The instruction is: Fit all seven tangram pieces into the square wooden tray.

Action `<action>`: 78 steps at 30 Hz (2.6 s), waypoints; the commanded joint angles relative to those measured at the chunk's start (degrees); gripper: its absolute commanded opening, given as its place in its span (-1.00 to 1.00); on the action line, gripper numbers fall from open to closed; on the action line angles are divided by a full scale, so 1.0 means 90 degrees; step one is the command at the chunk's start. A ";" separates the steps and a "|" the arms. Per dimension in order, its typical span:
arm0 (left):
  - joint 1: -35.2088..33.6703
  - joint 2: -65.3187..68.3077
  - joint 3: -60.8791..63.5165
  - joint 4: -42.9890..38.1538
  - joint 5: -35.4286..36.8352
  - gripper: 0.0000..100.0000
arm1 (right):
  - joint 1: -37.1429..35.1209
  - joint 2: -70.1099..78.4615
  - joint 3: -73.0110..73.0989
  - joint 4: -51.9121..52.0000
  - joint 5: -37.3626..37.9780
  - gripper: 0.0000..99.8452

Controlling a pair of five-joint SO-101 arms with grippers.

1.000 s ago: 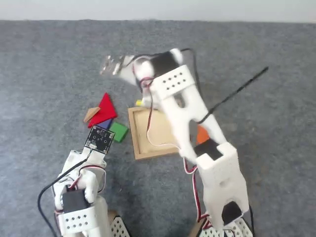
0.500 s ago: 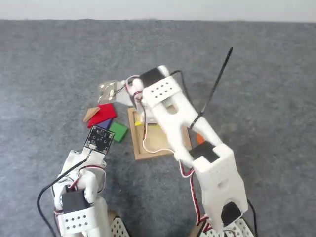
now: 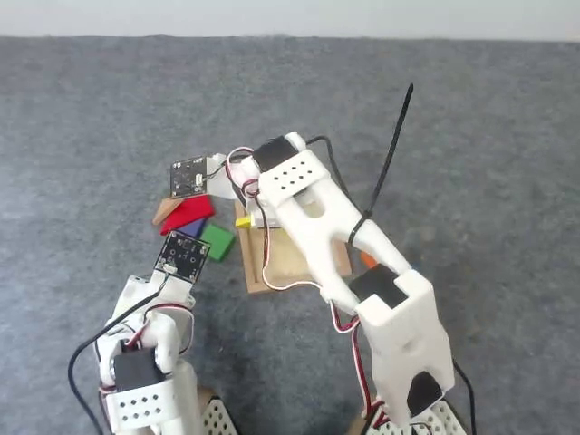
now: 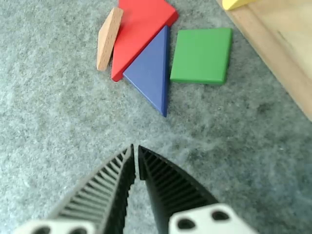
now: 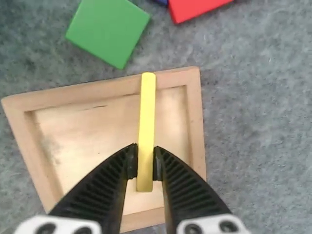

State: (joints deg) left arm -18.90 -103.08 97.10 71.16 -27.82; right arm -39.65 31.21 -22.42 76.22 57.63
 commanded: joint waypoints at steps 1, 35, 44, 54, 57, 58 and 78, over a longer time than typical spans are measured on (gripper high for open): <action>-0.0029 -0.0117 -0.0073 0.0039 -0.0068 -0.97 | 0.0034 -0.0366 -0.0020 0.0357 0.0059 -0.71; -0.0029 -0.0117 -0.0073 0.0020 -0.0068 -0.97 | 0.0650 -0.4313 0.5773 -0.2750 -0.6076 -0.97; -0.0029 -0.0117 -0.0073 -0.0010 -0.0068 -0.97 | 0.1587 -0.4264 0.6379 -0.3228 -0.6535 -0.86; 0.0020 -0.0127 -0.0523 -0.0410 -0.0029 -0.97 | 0.1626 -0.4254 0.6623 -0.3893 -0.6545 -0.72; 0.0332 -0.0098 -0.1284 -0.0479 0.0107 -0.97 | 0.1744 -0.4254 0.6896 -0.4293 -0.6545 -0.82; 0.0527 -0.0098 -0.1499 -0.0479 0.0322 -0.97 | 0.1792 -0.4254 0.6945 -0.4410 -0.6545 -0.84; 0.3018 0.5578 -0.3033 -0.3341 0.2589 -0.97 | 0.2447 -0.5377 0.7375 -0.3785 -0.6535 -0.99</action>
State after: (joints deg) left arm 7.21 -60.18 74.07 48.22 -11.56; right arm -19.60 -11.43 43.34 41.41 -0.57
